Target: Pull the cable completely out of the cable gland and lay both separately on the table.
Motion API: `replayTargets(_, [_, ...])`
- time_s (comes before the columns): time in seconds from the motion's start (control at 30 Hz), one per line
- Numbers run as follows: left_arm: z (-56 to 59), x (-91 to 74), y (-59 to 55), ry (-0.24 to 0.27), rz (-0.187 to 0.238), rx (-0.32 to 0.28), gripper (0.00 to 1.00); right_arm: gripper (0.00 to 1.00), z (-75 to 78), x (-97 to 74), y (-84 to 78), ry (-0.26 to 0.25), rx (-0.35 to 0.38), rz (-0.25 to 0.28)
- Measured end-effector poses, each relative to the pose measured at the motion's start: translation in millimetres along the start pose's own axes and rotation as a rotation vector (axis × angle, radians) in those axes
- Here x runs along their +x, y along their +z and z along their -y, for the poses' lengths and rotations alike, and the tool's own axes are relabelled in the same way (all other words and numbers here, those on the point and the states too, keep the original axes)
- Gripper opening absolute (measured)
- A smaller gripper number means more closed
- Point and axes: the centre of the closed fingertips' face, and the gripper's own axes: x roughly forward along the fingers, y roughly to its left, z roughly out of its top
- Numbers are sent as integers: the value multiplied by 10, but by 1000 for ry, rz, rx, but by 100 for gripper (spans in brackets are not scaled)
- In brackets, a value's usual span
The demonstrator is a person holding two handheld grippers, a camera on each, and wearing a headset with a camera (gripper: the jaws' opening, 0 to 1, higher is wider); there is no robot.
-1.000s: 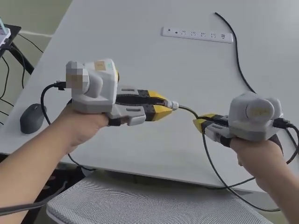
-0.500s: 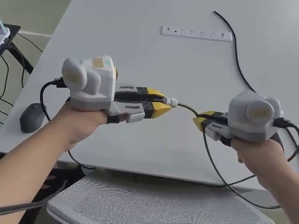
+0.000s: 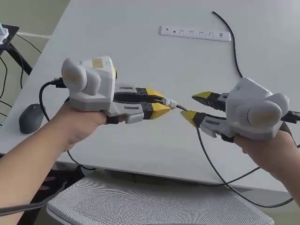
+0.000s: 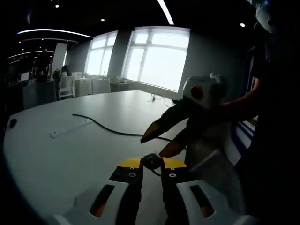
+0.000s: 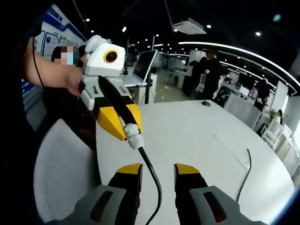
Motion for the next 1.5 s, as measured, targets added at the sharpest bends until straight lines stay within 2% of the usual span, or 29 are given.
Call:
replayTargets(0.07, [4,0,7,-1,2,1,15,23,-72,32,32,16,-70,-12])
replayTargets(0.17, [7,-2,16,-1,2,2,15,24,-185,90,46,45,-138,-10])
replayTargets(0.2, [7,-3,18,-2,3,2,15,23,-218,112,12,51,-160,-29])
replayTargets(0.27, [4,-4,16,-2,2,1,15,20,-235,141,1,47,-172,-30])
replayTargets(0.4, [13,-5,14,-4,2,1,15,11,-225,147,31,43,-164,-18])
replayTargets(0.5, [24,-4,13,-7,2,1,15,1,-178,140,57,16,-175,-8])
replayTargets(0.9, [43,-22,38,-8,7,7,15,0,-197,129,76,23,-164,0])
replayTargets(1.07, [59,-31,44,-5,9,9,15,0,-217,130,73,29,-133,0])
replayTargets(1.37, [56,-79,50,3,17,3,15,0,-158,140,-90,8,-73,-45])
replayTargets(1.5, [63,-84,49,3,19,1,15,0,-128,135,-181,3,-23,-57])
